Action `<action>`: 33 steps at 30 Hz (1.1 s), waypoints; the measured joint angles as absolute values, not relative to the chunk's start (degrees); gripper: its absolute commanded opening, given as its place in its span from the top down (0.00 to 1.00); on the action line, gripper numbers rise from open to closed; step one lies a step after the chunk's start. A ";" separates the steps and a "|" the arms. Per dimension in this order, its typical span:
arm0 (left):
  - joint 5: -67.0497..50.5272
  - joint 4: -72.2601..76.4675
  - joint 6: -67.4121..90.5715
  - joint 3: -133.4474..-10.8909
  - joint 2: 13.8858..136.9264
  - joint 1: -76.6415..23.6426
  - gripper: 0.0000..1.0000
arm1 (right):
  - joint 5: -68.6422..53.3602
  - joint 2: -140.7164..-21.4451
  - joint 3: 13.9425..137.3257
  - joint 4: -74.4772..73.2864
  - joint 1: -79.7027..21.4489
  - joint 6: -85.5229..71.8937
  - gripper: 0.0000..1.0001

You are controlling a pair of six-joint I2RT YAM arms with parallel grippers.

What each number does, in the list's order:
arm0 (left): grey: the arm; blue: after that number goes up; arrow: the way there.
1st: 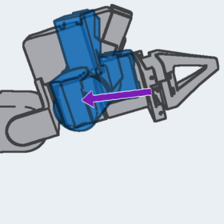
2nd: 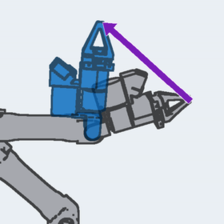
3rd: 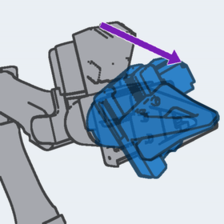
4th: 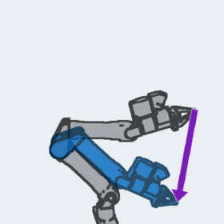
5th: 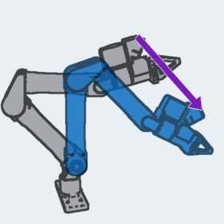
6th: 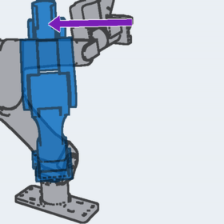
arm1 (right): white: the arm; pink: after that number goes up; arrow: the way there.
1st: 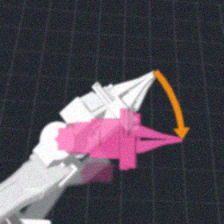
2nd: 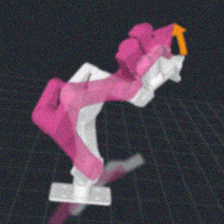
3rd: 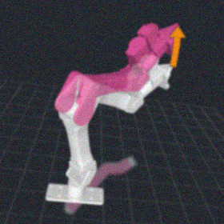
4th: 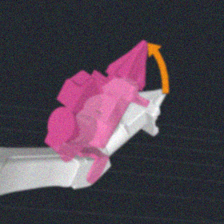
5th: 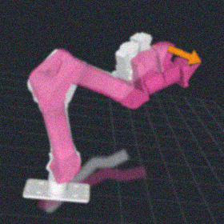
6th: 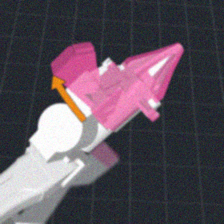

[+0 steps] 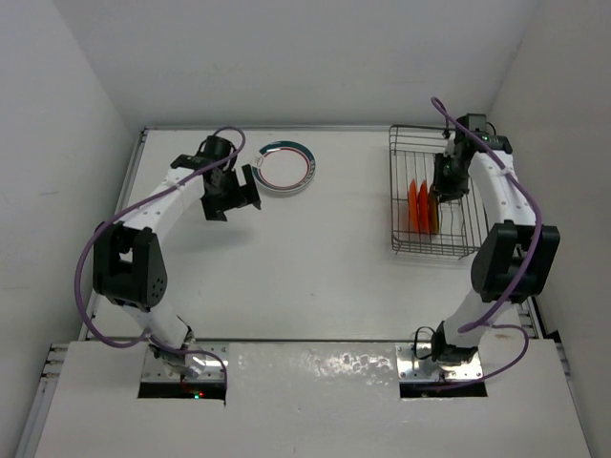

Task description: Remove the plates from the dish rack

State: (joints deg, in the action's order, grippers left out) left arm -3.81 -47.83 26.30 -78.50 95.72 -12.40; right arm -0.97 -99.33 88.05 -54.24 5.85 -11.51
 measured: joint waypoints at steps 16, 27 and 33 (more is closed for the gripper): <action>-5.61 -46.85 25.47 -78.32 95.66 -12.40 0.00 | -1.67 -104.07 86.89 -48.86 6.24 -10.17 0.98; -5.61 -48.21 26.55 -83.35 95.70 -12.40 0.00 | -3.22 -101.78 92.25 -51.48 6.24 -8.88 1.00; -5.87 -48.38 30.11 -86.96 95.70 -12.40 0.00 | -3.25 -98.91 105.14 -53.69 6.24 -7.49 1.00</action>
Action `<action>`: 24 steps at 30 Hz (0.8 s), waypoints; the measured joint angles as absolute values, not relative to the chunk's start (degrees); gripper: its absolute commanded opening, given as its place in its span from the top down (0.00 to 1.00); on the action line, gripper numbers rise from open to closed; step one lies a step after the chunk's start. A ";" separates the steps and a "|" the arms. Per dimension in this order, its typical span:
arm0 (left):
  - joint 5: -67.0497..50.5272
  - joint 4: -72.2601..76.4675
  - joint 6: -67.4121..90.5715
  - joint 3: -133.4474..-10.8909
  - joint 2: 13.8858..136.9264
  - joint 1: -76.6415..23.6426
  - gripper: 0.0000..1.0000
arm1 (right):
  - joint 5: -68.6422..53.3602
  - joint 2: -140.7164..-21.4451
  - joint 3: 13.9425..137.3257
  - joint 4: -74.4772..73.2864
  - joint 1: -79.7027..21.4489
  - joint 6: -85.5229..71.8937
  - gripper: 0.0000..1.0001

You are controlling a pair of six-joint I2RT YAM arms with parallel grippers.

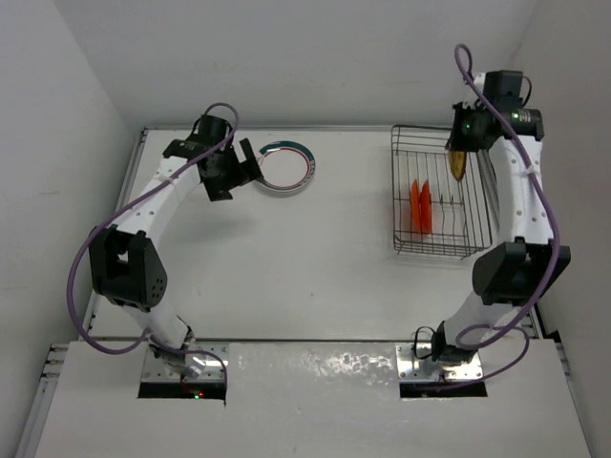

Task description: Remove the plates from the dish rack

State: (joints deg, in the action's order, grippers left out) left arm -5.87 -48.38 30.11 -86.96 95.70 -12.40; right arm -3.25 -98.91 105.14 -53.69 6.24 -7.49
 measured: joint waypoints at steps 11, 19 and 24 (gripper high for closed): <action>-17.28 -38.59 47.70 -90.83 95.66 -12.21 0.00 | 2.09 -96.40 113.34 -54.28 -18.85 10.13 1.00; -21.28 -33.34 53.06 -96.90 95.29 -11.97 0.00 | 12.67 -100.82 106.19 -59.20 -40.05 21.52 1.00; -21.82 -35.97 51.68 -94.56 96.88 -13.56 0.00 | 14.33 -104.12 107.74 -59.77 -46.68 25.17 1.00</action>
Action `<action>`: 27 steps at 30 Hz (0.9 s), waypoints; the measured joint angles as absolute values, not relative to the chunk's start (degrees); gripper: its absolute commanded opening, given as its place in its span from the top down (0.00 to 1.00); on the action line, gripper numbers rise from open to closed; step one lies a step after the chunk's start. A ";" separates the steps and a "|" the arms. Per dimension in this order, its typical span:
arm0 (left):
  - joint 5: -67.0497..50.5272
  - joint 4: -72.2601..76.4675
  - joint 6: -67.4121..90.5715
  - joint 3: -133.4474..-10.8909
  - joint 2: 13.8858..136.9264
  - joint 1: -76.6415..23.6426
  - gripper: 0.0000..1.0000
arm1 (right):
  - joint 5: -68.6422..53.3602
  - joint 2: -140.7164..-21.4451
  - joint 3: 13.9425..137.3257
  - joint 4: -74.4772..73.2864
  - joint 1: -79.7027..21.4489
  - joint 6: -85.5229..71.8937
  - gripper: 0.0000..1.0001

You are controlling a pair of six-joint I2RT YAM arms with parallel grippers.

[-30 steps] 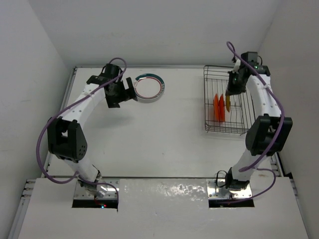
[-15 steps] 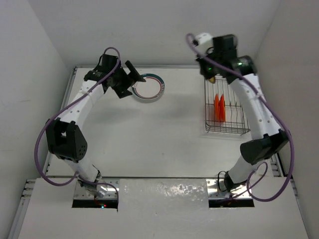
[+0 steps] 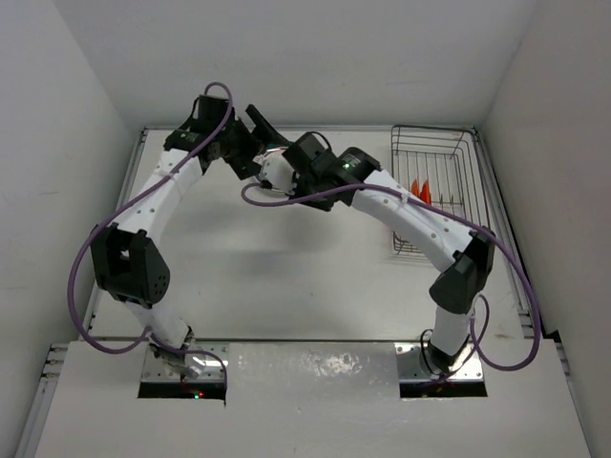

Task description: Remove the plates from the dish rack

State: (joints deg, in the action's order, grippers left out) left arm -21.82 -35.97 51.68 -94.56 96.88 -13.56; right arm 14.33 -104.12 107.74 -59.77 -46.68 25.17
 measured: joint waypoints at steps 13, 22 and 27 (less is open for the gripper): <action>-22.04 -37.12 48.23 -89.12 99.42 -16.95 1.00 | 15.62 -107.94 109.51 -54.50 -49.89 24.49 0.51; -18.74 -27.81 45.43 -73.97 99.31 -17.61 1.00 | 13.45 -88.31 75.66 -39.88 -44.49 2.50 0.01; -16.58 -20.80 45.28 -64.25 99.57 -19.94 1.00 | 12.51 -75.46 70.50 -37.80 -31.79 -12.14 0.01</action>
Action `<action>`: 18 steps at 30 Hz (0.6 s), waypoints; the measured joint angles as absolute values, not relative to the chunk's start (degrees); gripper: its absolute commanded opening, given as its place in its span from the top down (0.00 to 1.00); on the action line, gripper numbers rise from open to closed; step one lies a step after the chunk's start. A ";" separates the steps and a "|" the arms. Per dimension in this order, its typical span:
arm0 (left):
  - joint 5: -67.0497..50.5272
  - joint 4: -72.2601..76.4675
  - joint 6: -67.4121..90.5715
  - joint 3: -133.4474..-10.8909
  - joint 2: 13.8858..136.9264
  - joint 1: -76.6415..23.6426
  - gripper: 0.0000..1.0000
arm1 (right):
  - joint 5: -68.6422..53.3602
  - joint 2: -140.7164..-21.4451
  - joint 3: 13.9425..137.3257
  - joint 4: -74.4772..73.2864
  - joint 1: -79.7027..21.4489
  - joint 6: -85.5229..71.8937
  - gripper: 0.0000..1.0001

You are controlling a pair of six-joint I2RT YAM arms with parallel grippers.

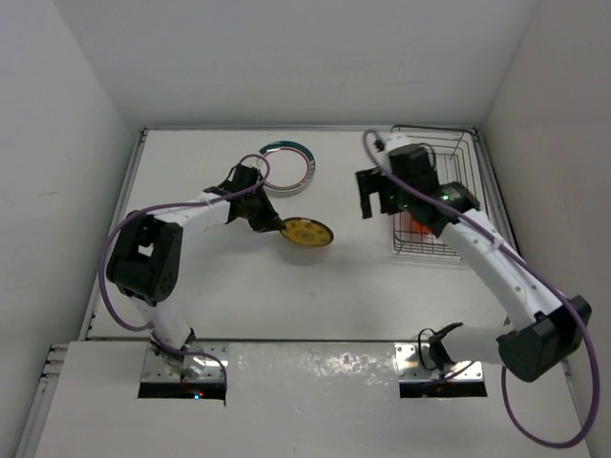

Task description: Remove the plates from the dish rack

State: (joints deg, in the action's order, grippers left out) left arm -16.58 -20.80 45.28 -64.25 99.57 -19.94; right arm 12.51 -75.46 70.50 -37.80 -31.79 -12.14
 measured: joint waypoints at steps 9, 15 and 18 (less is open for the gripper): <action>-12.01 -17.69 45.17 -61.28 101.58 -22.92 0.13 | 6.00 -75.83 75.11 -46.30 -5.15 -23.79 0.16; -4.10 -27.33 42.70 -61.93 101.08 -22.92 0.07 | 2.59 -84.66 77.97 -48.88 0.49 -23.79 0.50; -0.54 -32.36 40.71 -62.76 99.22 -22.92 0.07 | 1.89 -88.66 78.28 -48.80 0.99 -23.33 0.55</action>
State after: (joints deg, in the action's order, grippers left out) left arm -0.54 -32.36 40.71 -62.76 99.22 -22.92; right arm 1.89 -88.66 78.28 -48.80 0.99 -23.33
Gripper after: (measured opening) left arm 0.928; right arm 0.486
